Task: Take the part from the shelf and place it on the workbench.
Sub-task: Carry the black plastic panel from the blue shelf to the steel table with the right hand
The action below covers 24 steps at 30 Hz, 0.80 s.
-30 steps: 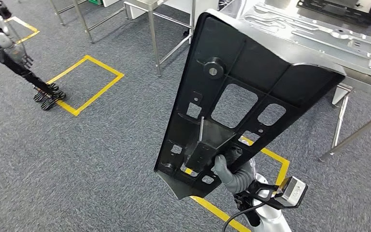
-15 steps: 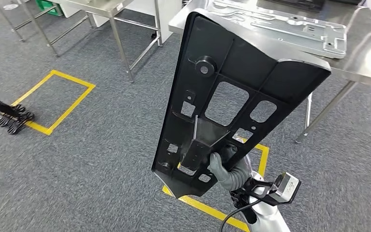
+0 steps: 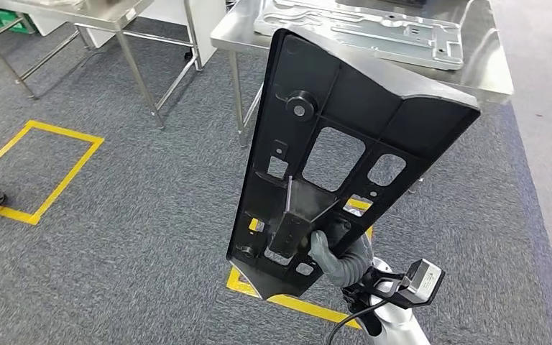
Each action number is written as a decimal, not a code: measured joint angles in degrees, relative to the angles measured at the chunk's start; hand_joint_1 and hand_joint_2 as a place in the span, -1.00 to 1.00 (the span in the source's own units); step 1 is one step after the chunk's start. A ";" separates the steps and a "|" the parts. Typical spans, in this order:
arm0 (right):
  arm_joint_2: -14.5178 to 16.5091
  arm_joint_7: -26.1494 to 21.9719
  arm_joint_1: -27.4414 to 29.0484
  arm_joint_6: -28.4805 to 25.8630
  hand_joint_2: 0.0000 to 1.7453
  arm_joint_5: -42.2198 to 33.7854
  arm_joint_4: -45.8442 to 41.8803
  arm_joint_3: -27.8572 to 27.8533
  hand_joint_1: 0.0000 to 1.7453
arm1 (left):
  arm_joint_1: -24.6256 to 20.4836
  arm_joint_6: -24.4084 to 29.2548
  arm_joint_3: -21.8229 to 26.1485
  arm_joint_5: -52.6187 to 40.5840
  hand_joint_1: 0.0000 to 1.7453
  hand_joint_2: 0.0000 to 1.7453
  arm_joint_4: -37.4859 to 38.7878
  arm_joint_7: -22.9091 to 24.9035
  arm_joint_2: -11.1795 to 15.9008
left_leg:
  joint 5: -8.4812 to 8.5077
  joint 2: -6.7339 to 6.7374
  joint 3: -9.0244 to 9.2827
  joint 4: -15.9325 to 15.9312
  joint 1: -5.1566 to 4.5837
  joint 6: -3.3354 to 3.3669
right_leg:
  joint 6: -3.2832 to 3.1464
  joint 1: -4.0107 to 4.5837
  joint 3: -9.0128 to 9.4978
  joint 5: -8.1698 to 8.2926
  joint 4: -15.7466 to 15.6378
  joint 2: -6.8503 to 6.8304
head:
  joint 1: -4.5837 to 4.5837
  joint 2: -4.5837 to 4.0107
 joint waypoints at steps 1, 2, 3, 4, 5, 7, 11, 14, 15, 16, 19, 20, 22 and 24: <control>0.01 -0.01 0.02 0.02 1.00 0.09 -0.04 -0.13 1.00 | -0.02 -0.02 0.00 -0.03 -1.00 1.00 -0.01 -0.07 -0.02 | -0.18 0.43 0.14 0.05 -0.13 -0.32 | -0.30 0.22 0.72 0.25 -1.55 -0.47 | -0.01 0.00; 0.01 -0.01 0.06 0.05 1.00 0.15 -0.07 -0.25 1.00 | -0.04 -0.02 0.00 -0.05 -1.00 1.00 -0.01 -0.12 -0.03 | -0.32 0.87 0.25 0.06 -0.26 -0.63 | -0.57 0.44 0.83 0.08 -2.01 -0.51 | -0.01 0.00; 0.01 -0.02 0.14 0.11 1.00 0.21 -0.11 -0.39 1.00 | -0.11 -0.02 0.00 -0.06 -1.00 1.00 -0.01 -0.16 -0.04 | -0.44 1.39 0.39 0.03 -0.26 -0.96 | -0.84 0.42 0.74 0.17 -2.09 0.22 | -0.01 0.00; 0.01 -0.01 0.24 0.20 1.00 0.27 -0.16 -0.52 1.00 | -0.19 -0.03 0.00 -0.07 -1.00 1.00 -0.01 -0.18 -0.04 | -0.67 1.50 0.48 0.15 -0.15 -1.30 | -1.12 0.29 0.78 0.26 -2.21 0.82 | -0.01 0.00; 0.01 -0.02 0.31 0.29 1.00 0.33 -0.24 -0.62 1.00 | -0.26 -0.03 0.00 -0.07 -1.00 1.00 0.00 -0.19 -0.05 | -1.31 0.87 0.33 0.85 -0.03 -1.59 | -1.47 0.13 0.88 0.37 -2.37 1.38 | -0.01 0.00; 0.10 -0.02 0.42 0.45 1.00 0.43 -0.38 -0.68 1.00 | -0.28 -0.04 0.00 -0.03 -1.00 1.00 0.00 -0.21 -0.07 | -4.37 -1.70 -1.72 5.83 0.25 -2.08 | -2.12 -0.16 1.10 0.55 -2.62 2.46 | -0.02 0.00; 0.27 0.00 0.74 0.66 1.00 0.49 -0.39 -0.69 1.00 | 0.08 -0.06 0.00 0.05 -1.00 1.00 0.00 -0.21 -0.08 | -8.04 -3.86 -7.44 17.04 0.30 -2.42 | -2.41 -0.02 1.21 0.50 -2.54 5.17 | -0.02 0.00; 0.33 0.00 0.75 0.93 1.00 0.51 -0.39 -0.69 1.00 | 0.11 -0.10 0.00 0.09 -1.00 1.00 -0.01 -0.20 -0.06 | -1.87 -5.69 -3.46 7.24 0.41 -1.98 | -2.10 0.01 1.53 0.30 -2.32 7.30 | -0.02 0.00; 0.39 0.00 0.70 0.98 1.00 0.52 -0.39 -0.69 1.00 | 0.11 -0.10 0.00 0.09 -1.00 1.00 -0.01 -0.20 -0.03 | -0.55 -6.80 -2.00 3.77 0.48 -1.75 | -1.87 0.06 1.49 0.22 -2.15 7.93 | -0.02 0.00; 0.46 0.00 0.67 1.04 1.00 0.54 -0.39 -0.69 1.00 | 0.10 -0.10 0.00 0.10 -1.00 1.00 -0.02 -0.19 -0.01 | 0.00 -7.63 -1.10 1.68 0.48 -1.51 | -1.59 0.06 1.33 0.22 -2.04 8.47 | -0.02 0.00; 0.57 0.01 0.67 1.16 1.00 0.59 -0.39 -0.70 1.00 | -0.15 -0.11 0.00 0.13 -1.00 1.00 -0.01 -0.10 -0.02 | 0.10 -7.09 -0.65 0.55 0.40 -0.54 | -0.50 -0.10 0.78 0.42 -2.03 9.65 | -0.02 0.00; 0.56 0.00 0.64 1.18 1.00 0.60 -0.40 -0.71 1.00 | -0.25 -0.12 0.00 0.13 -1.00 1.00 -0.01 -0.09 -0.04 | 0.26 -6.55 -0.57 0.33 0.49 -0.15 | -0.17 -0.07 0.54 0.11 -1.62 8.89 | -0.01 0.00; 0.55 -0.01 0.44 1.19 1.00 0.61 -0.41 -0.72 1.00 | -0.25 -0.16 0.00 0.13 -1.00 1.00 -0.02 -0.07 -0.08 | 0.47 -5.24 -0.42 -0.11 0.64 0.56 | 0.31 0.00 -1.45 -2.37 2.44 5.87 | 0.00 0.00; 0.55 -0.01 0.31 1.23 1.00 0.61 -0.34 -0.71 1.00 | -0.01 -0.25 0.00 0.13 -1.00 1.00 -0.02 -0.03 -0.08 | 0.37 -3.88 -0.41 -0.14 0.52 0.90 | 0.72 -0.18 -5.31 -5.91 9.98 3.75 | 0.01 0.00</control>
